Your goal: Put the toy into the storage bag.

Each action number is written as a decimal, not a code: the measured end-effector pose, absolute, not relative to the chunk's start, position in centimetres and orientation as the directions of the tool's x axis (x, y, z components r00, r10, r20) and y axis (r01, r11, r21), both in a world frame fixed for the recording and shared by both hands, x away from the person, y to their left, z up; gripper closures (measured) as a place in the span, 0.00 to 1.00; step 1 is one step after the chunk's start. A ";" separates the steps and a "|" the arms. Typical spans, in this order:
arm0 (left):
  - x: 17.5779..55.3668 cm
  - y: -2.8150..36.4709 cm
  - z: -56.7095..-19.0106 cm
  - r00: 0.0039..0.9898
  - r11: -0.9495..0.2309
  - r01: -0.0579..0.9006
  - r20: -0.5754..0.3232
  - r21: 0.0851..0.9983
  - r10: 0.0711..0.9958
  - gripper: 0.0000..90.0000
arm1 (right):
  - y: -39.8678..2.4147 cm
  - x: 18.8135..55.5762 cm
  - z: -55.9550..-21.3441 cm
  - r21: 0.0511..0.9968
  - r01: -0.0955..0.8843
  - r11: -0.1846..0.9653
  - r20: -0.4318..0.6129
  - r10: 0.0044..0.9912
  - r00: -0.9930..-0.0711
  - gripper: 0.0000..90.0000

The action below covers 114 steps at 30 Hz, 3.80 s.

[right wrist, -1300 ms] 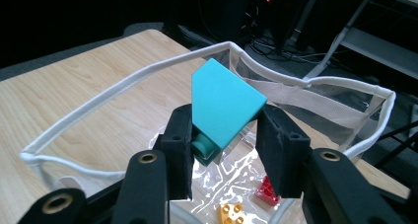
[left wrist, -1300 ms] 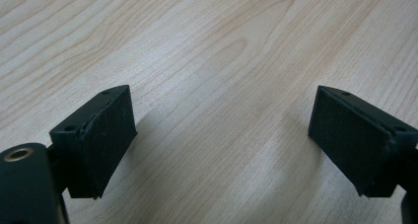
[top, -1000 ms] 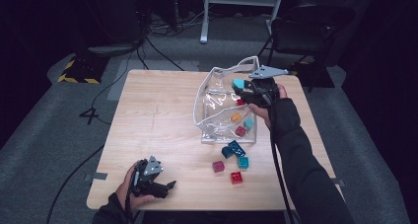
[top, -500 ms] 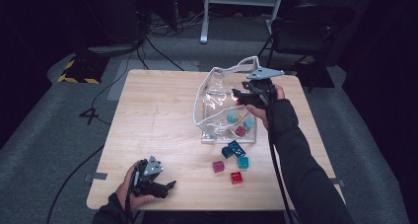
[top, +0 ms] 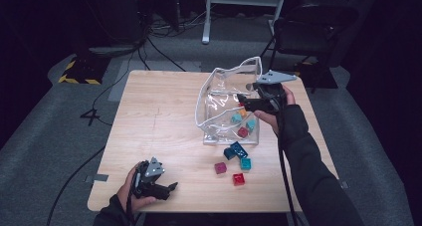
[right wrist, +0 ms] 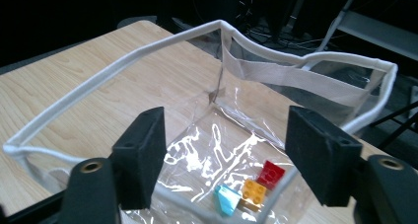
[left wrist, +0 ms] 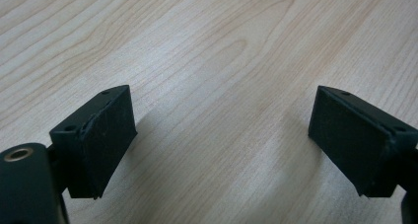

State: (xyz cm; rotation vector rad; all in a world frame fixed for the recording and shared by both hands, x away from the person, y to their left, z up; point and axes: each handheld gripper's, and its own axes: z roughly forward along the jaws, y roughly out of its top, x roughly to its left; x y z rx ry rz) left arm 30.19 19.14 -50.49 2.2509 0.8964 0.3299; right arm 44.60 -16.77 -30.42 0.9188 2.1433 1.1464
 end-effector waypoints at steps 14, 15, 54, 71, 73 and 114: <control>30.2 19.1 -50.5 0.731 -0.532 0.511 -0.016 0.676 0.682 0.12 | -20.9 40.3 -31.5 0.878 0.274 0.391 -0.137 0.757 -0.639 0.25; 30.2 19.1 -50.5 0.731 -0.532 0.510 -0.015 0.676 0.682 0.12 | -21.1 40.0 -31.6 0.881 0.270 0.390 -0.138 0.755 -0.641 0.25; 30.2 19.1 -50.5 0.730 -0.531 0.512 -0.016 0.676 0.683 0.12 | -22.5 34.8 -45.6 0.771 0.350 0.531 -0.123 0.664 -0.737 0.27; 30.2 19.1 -50.5 0.730 -0.531 0.511 -0.016 0.676 0.684 0.12 | -21.2 35.5 -49.6 0.736 0.403 0.544 -0.051 0.638 -0.768 0.29; 30.2 19.1 -50.5 0.730 -0.530 0.511 -0.016 0.676 0.684 0.12 | -21.1 35.8 -49.9 0.737 0.421 0.529 -0.028 0.646 -0.763 0.29; 30.2 19.1 -50.5 0.728 -0.528 0.512 -0.017 0.677 0.685 0.12 | -23.0 34.7 -48.4 0.783 0.387 0.488 -0.042 0.661 -0.749 0.53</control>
